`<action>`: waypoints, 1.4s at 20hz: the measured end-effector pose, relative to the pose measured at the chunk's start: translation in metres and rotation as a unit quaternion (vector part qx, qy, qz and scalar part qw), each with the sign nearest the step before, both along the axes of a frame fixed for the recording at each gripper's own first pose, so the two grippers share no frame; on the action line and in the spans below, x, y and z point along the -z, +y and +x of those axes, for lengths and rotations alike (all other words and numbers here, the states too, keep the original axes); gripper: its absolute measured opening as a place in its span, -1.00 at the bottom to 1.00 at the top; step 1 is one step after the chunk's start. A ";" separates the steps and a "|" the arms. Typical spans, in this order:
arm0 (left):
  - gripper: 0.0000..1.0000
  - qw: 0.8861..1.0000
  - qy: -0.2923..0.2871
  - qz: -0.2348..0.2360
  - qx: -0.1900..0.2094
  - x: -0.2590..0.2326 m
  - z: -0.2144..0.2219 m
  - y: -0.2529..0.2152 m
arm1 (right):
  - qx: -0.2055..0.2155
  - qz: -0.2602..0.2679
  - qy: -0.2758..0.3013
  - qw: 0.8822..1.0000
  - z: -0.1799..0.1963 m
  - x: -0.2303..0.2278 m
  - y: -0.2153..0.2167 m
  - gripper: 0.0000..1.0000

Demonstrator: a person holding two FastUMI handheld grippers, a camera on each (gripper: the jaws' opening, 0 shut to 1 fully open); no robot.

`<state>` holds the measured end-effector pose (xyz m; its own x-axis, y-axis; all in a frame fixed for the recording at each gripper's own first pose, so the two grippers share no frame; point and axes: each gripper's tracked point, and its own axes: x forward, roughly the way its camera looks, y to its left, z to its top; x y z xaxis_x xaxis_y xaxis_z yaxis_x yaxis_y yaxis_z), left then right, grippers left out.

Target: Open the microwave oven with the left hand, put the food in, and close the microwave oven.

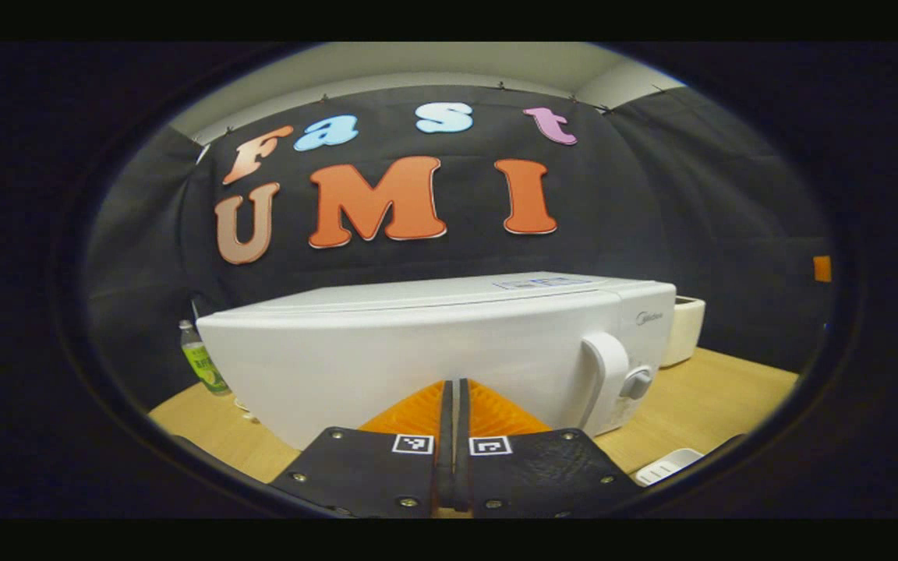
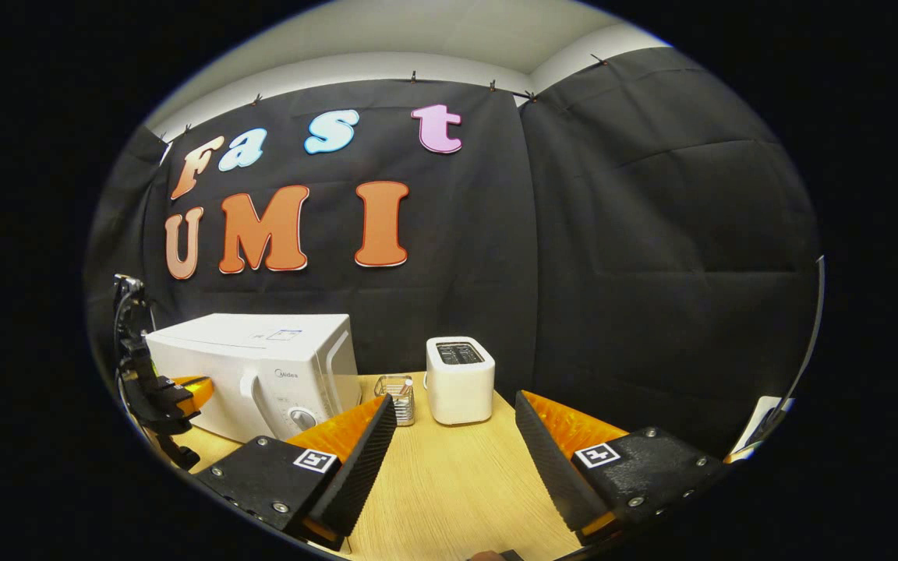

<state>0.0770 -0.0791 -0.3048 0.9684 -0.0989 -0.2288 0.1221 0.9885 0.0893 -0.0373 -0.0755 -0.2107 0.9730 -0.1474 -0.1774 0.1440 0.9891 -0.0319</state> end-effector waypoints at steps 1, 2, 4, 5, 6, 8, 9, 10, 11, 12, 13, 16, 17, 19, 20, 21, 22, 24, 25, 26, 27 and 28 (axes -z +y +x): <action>-0.96 1.000 0.001 -0.015 0.009 -0.017 -0.007 0.001 | 0.000 -0.001 0.000 1.000 0.002 -0.002 -0.001 0.90; -0.99 1.000 -0.002 -0.018 0.017 -0.038 -0.015 0.005 | -0.001 0.000 0.000 1.000 0.003 -0.004 0.000 0.90; -0.96 1.000 0.007 -0.012 0.021 -0.072 -0.030 0.022 | -0.006 0.001 -0.003 1.000 0.003 -0.010 0.003 0.90; -0.96 1.000 0.003 -0.017 0.019 -0.091 -0.038 0.035 | -0.009 0.000 -0.006 1.000 0.004 -0.015 0.004 0.90; -0.97 1.000 0.001 -0.026 0.016 -0.109 -0.043 0.048 | -0.011 0.000 -0.009 1.000 0.005 -0.019 0.007 0.90; -0.97 0.999 -0.006 -0.037 0.006 -0.143 -0.054 0.077 | -0.021 0.003 -0.012 1.000 0.007 -0.025 0.015 0.90; -0.96 0.999 -0.017 -0.030 -0.005 -0.162 -0.059 0.095 | -0.027 0.007 -0.012 1.000 0.008 -0.028 0.021 0.90; -0.96 0.999 -0.025 -0.026 -0.014 -0.177 -0.065 0.112 | -0.032 0.009 -0.013 0.999 0.009 -0.030 0.026 0.90; -0.96 0.999 -0.029 -0.025 -0.024 -0.186 -0.072 0.127 | -0.037 0.010 -0.014 0.999 0.010 -0.033 0.030 0.90; -0.97 0.998 -0.030 -0.020 -0.042 -0.193 -0.079 0.144 | -0.041 0.011 -0.015 0.999 0.012 -0.036 0.034 0.90; -0.97 0.997 -0.033 -0.007 -0.066 -0.201 -0.087 0.165 | -0.044 0.011 -0.016 0.999 0.013 -0.039 0.038 0.90; -0.92 0.994 -0.051 0.007 -0.093 -0.220 -0.102 0.191 | -0.055 0.013 -0.019 0.998 0.018 -0.044 0.052 0.90; -0.92 0.994 -0.059 0.000 -0.094 -0.225 -0.106 0.196 | -0.059 0.012 -0.018 0.998 0.019 -0.045 0.057 0.90; -0.19 0.992 -0.079 -0.001 -0.097 -0.236 -0.116 0.206 | -0.068 0.012 -0.018 0.997 0.021 -0.049 0.065 0.90; 0.18 0.990 -0.089 0.004 -0.105 -0.242 -0.122 0.212 | -0.072 0.011 -0.018 0.997 0.022 -0.051 0.070 0.90; 0.43 0.989 -0.098 0.007 -0.110 -0.248 -0.125 0.218 | -0.075 0.011 -0.018 0.997 0.022 -0.053 0.074 0.90; 0.75 0.988 -0.106 0.003 -0.114 -0.254 -0.128 0.221 | -0.078 0.009 -0.019 0.997 0.024 -0.056 0.077 0.90; 0.76 0.986 -0.111 -0.015 -0.125 -0.259 -0.135 0.230 | -0.083 0.007 -0.024 0.996 0.024 -0.064 0.082 0.90; 0.76 0.985 -0.113 -0.024 -0.129 -0.263 -0.139 0.235 | -0.084 0.007 -0.027 0.996 0.025 -0.066 0.083 0.90; 0.76 0.984 -0.115 -0.031 -0.134 -0.265 -0.142 0.241 | -0.085 0.009 -0.030 0.996 0.024 -0.069 0.085 0.90; 0.76 0.983 -0.117 -0.034 -0.140 -0.267 -0.143 0.248 | -0.087 0.011 -0.032 0.996 0.024 -0.073 0.087 0.90; 0.76 0.981 -0.119 -0.034 -0.148 -0.269 -0.144 0.256 | -0.089 0.012 -0.032 0.995 0.024 -0.074 0.088 0.90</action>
